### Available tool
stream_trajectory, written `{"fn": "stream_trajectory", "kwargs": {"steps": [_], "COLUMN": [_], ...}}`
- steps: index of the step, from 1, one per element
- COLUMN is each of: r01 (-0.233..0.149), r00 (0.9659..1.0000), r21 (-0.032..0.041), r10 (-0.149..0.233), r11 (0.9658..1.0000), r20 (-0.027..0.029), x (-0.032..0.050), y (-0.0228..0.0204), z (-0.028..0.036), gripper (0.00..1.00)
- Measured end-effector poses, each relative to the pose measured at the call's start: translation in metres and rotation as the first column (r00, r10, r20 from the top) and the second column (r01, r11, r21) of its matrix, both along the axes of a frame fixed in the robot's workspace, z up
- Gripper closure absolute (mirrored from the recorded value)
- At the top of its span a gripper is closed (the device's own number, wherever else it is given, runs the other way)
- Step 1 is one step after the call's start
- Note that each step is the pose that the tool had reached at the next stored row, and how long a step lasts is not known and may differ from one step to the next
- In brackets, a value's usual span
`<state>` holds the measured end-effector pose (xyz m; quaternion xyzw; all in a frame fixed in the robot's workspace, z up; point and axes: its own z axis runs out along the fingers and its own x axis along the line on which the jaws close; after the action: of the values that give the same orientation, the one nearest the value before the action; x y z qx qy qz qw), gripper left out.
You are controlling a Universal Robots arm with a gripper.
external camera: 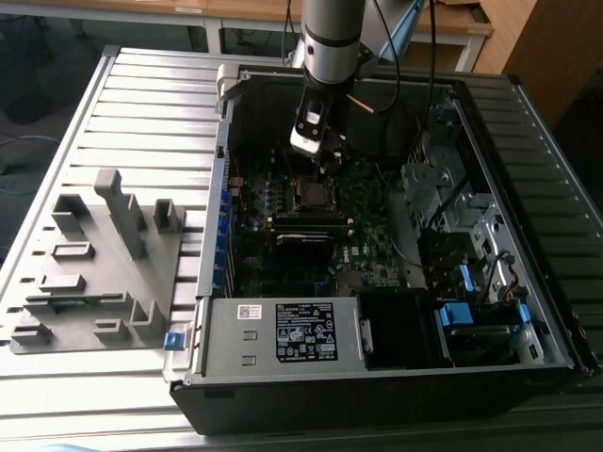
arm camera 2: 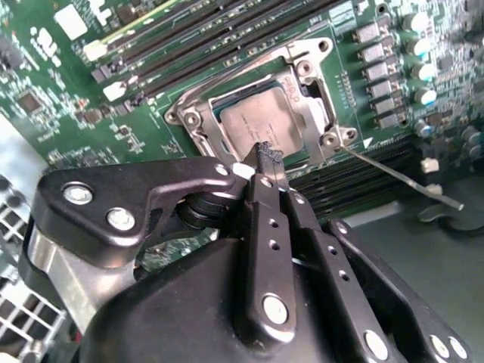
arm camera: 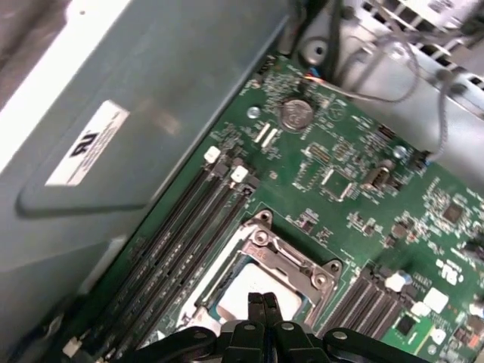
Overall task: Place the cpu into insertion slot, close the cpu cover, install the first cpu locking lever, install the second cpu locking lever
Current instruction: 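Close the cpu cover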
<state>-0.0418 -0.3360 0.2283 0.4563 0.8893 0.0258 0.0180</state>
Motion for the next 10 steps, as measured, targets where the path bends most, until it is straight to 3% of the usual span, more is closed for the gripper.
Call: {"fn": "stream_trajectory", "kwargs": {"steps": [3,10], "r01": [-0.043,-0.045], "r00": [0.9991,0.999], "r21": [-0.0001,0.0], "r10": [0.043,0.045], "r11": [0.9991,0.999], "r20": [0.0001,0.0001], "x": [0.0,0.0], "y": [0.0,0.0], "z": [0.0,0.0], "gripper": [0.89,0.89]}}
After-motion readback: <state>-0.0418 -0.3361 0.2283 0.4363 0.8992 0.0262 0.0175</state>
